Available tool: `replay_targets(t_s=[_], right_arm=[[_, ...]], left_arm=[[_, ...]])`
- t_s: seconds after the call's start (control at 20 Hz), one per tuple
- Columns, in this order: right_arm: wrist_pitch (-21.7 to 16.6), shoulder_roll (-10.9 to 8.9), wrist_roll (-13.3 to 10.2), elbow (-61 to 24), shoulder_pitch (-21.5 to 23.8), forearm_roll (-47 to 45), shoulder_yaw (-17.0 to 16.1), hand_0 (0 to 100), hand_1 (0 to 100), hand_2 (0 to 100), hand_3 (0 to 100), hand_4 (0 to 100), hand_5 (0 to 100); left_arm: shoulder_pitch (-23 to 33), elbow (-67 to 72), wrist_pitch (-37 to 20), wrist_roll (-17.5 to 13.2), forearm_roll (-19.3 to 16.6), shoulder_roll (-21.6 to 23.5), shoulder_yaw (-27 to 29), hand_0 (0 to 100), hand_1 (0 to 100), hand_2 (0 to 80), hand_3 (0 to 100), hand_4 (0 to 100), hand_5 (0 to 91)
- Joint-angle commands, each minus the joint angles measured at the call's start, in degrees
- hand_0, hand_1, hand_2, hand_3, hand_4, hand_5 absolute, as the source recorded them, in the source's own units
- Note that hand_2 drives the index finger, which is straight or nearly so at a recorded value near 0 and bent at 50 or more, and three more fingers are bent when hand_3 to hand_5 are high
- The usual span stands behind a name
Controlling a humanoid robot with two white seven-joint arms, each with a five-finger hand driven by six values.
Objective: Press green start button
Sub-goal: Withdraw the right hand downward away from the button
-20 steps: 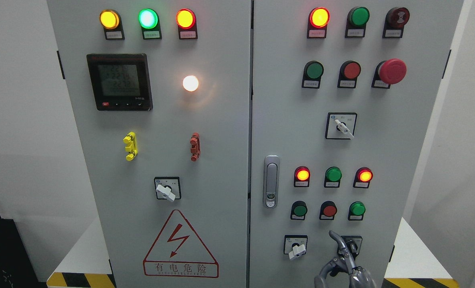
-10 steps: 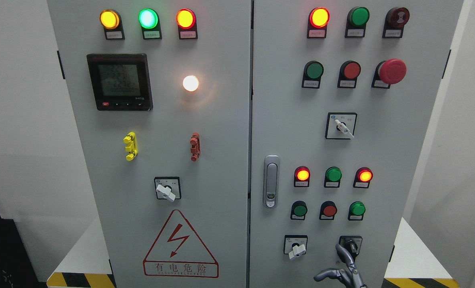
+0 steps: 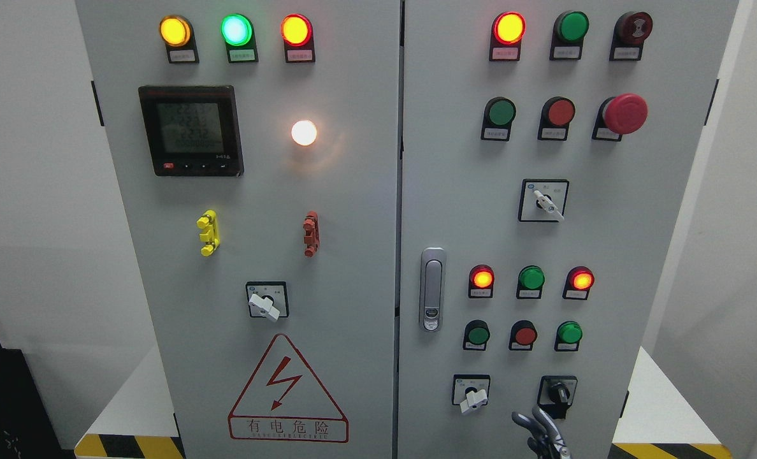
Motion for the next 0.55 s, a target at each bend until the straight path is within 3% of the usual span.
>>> replay_targets(t_s=[0.0, 0.5], right_arm=[[0.6, -0.05, 2.1, -0.7, 0.5, -3.5, 1.8, 18, 6, 0, 0, 0, 0], [1.3, -0.14, 2.3, -0.4, 0.2, -4.1, 1.8, 13, 6, 0, 0, 0, 0]], left_arm=[[0.0, 0.0, 0.0, 0.0, 0.0, 0.0, 0.0, 12, 56, 0.0, 0, 0, 0.0], [0.1, 0.0, 0.0, 0.0, 0.0, 0.0, 0.0, 12, 56, 0.0, 0, 0, 0.0]])
